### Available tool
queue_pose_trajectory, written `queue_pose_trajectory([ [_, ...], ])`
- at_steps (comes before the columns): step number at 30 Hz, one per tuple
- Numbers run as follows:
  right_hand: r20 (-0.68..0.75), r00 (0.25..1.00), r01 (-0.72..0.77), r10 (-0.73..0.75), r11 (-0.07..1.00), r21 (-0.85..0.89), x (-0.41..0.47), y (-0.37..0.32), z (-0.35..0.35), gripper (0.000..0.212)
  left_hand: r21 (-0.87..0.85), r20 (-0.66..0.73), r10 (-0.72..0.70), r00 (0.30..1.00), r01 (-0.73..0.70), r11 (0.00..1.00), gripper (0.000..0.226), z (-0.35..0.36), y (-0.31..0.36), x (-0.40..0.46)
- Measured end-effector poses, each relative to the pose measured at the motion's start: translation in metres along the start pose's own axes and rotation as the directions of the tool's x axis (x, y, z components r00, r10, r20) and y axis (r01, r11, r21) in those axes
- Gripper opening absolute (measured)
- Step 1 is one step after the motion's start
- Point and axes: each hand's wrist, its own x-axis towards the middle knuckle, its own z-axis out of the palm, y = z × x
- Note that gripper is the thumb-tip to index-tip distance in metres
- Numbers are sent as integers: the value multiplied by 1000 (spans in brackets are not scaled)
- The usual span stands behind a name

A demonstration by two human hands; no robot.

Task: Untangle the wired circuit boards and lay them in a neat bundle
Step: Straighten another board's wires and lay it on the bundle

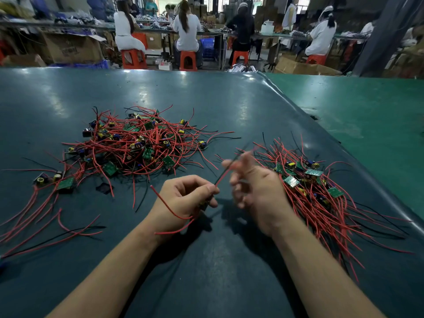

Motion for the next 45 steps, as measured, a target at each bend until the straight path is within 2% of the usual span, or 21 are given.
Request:
queue_pose_trajectory([
  [2,81,997,22,-5,978,-205,-7,10,10,36,25,-41,12,999,-11,1000,16,1,-1,1],
  [4,58,998,26,-13,972,-233,-8,14,14,26,56,2,7,1000,-7,998,13,2,-1,1],
  [10,-185,981,78,-61,993,85,5,-5,-3,20,36,121,-68,990,64,997,9,-4,5,2],
  [13,-236,971,70,-23,979,193,7,-6,-4,20,-49,126,-99,987,106,993,11,-6,8,1],
  [17,-242,970,37,31,962,271,8,-3,-2,35,-211,59,-138,989,148,966,17,-6,10,3],
  [19,-166,983,-42,76,979,200,6,3,3,39,-286,3,-138,990,133,949,7,-5,10,3],
  [20,-116,991,-56,73,989,138,3,6,7,35,-329,-25,-137,990,121,937,2,-4,11,3],
  [21,-70,998,-10,11,1000,6,0,10,10,24,-375,-54,-138,989,108,921,8,-3,11,4],
  [22,-20,994,99,-106,972,-213,-5,13,13,19,-424,-81,-148,986,100,900,12,-2,12,5],
  [23,67,973,229,-222,875,-427,-9,17,13,31,-470,-110,-158,981,89,878,15,-3,13,6],
  [24,179,943,332,-280,767,-549,-11,20,13,43,-507,-135,-166,977,76,859,16,-4,13,7],
  [25,258,928,371,-268,723,-583,-12,22,13,50,-528,-160,-164,973,56,847,16,-6,13,8],
  [28,299,933,334,-200,791,-513,-15,24,18,56,-561,-205,-147,968,7,828,12,-10,10,8],
  [31,202,933,359,-297,800,-480,-14,26,23,42,-595,-173,-113,978,-12,804,10,-8,9,8],
  [33,99,940,339,-326,871,-356,-13,21,25,26,-516,-163,-100,982,2,857,10,-6,8,8],
  [35,-17,945,308,-326,909,-281,-11,15,22,21,-407,-158,-82,984,11,913,12,-5,6,7],
  [37,-98,962,231,-254,953,-198,-10,11,20,23,-363,-129,-55,990,4,932,20,-4,4,7],
  [40,-146,988,46,-49,999,-23,-8,9,21,24,-314,-63,-5,998,-15,949,39,-3,1,6],
  [42,-136,989,-46,55,996,75,-6,7,20,20,-256,-52,28,998,-40,966,36,-3,-2,4],
  [45,-87,994,-57,73,983,172,-5,5,16,7,-243,-105,15,994,-40,969,26,-1,-2,5],
])
